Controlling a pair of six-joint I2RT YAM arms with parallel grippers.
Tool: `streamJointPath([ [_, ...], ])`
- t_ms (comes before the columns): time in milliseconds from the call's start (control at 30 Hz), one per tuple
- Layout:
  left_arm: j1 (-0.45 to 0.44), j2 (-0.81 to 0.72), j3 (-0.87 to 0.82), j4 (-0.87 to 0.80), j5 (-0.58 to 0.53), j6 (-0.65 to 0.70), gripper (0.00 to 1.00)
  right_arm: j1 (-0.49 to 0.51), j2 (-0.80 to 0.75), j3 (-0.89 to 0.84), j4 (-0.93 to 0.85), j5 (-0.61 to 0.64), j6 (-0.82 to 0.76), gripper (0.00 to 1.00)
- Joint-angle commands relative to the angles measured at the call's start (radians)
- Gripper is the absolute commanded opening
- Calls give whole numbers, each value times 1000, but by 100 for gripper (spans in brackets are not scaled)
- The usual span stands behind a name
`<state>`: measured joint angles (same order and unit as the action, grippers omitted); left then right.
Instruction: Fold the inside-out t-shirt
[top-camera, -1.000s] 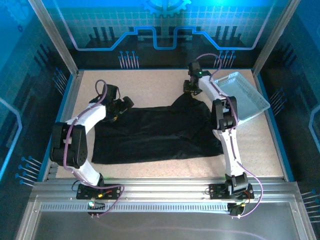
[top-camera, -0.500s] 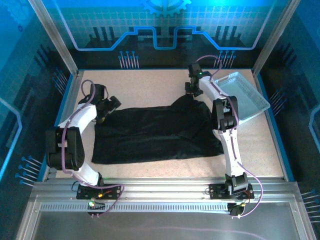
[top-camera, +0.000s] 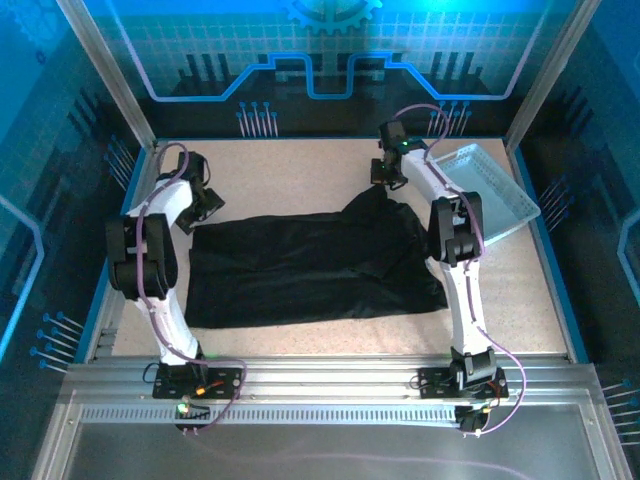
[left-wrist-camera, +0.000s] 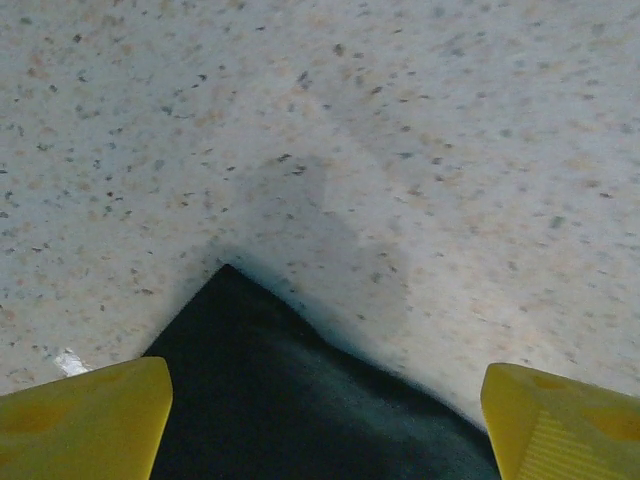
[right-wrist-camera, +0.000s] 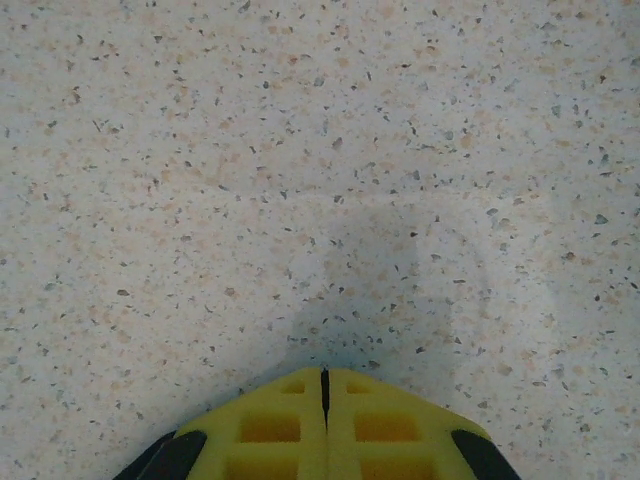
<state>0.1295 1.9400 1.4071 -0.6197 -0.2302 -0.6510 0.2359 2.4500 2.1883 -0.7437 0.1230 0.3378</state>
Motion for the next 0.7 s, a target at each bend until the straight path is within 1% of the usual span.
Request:
streamJointPath([
  [0, 24, 41, 60, -44, -28, 25, 79, 8, -57, -31, 16, -23, -10, 2],
  [133, 35, 85, 81, -50, -1, 27, 77, 8, -85, -74, 40, -31, -6, 2],
  [200, 43, 98, 79, -47, 23, 23, 74, 7, -95, -85, 46, -31, -5, 2],
  [300, 48, 102, 62, -32, 26, 20, 72, 5, -107, -97, 52, -34, -3, 2],
  [567, 59, 134, 46, -11, 52, 19, 61, 0, -119, -130, 61, -37, -2, 1],
  [667, 64, 141, 49, -11, 59, 17, 58, -7, -162, -163, 80, -46, 6, 1],
])
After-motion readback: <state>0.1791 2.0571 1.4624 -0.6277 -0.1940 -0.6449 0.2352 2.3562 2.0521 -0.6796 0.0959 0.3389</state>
